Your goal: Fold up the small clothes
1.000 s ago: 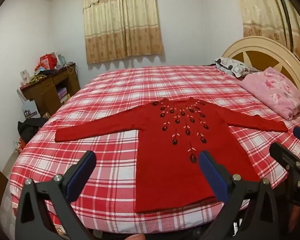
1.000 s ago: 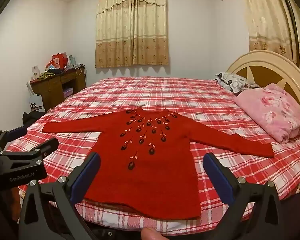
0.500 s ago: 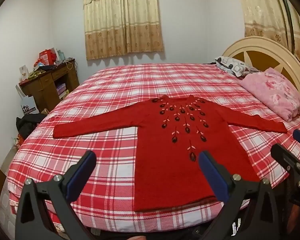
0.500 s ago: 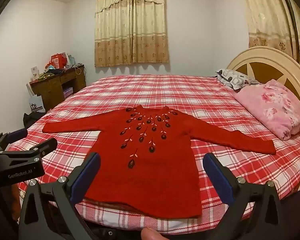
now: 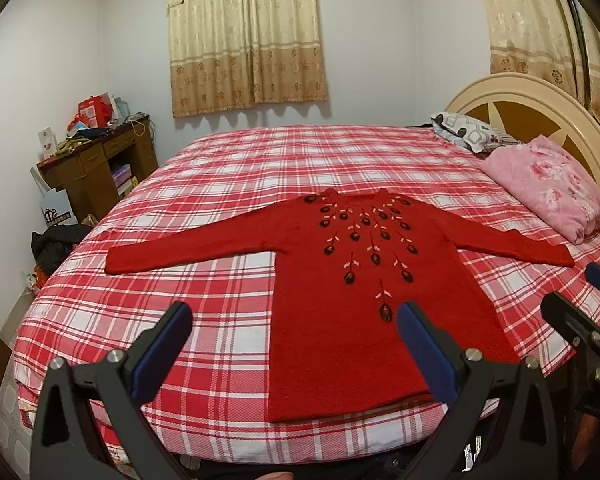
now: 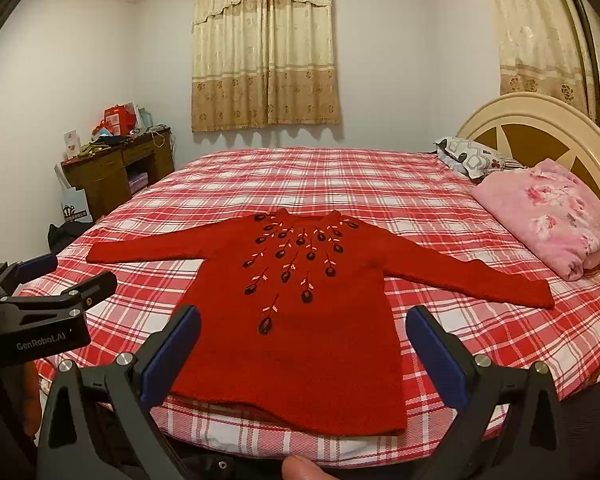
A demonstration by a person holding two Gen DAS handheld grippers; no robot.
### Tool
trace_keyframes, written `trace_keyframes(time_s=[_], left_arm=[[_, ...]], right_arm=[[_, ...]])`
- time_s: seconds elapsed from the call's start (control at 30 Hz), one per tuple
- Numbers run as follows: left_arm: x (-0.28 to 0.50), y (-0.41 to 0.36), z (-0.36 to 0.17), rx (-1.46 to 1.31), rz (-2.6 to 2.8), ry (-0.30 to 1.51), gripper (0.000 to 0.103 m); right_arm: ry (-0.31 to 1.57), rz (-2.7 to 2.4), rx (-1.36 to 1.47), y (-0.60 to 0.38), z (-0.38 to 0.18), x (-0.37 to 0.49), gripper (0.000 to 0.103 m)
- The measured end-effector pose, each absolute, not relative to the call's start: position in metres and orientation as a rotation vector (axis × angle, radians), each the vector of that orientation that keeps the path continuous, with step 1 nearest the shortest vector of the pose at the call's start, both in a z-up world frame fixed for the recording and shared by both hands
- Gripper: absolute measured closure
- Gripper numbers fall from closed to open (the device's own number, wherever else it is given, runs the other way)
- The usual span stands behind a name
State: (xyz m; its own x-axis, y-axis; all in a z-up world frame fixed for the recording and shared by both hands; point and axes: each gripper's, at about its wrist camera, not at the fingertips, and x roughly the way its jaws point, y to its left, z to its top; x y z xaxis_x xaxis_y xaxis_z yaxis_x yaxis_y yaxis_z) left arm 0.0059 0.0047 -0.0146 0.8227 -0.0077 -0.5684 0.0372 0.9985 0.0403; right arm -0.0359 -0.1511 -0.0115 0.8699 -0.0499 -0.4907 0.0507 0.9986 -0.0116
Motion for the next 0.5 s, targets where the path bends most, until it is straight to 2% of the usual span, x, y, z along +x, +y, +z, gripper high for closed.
trace_keyframes(time_s=[0.5], left_arm=[[0.0067, 0.009, -0.0169, 0.036, -0.025, 0.612, 0.0]], right_arm=[[0.516, -0.048, 0.003, -0.1509, -0.0103, -0.0366, 0.001]])
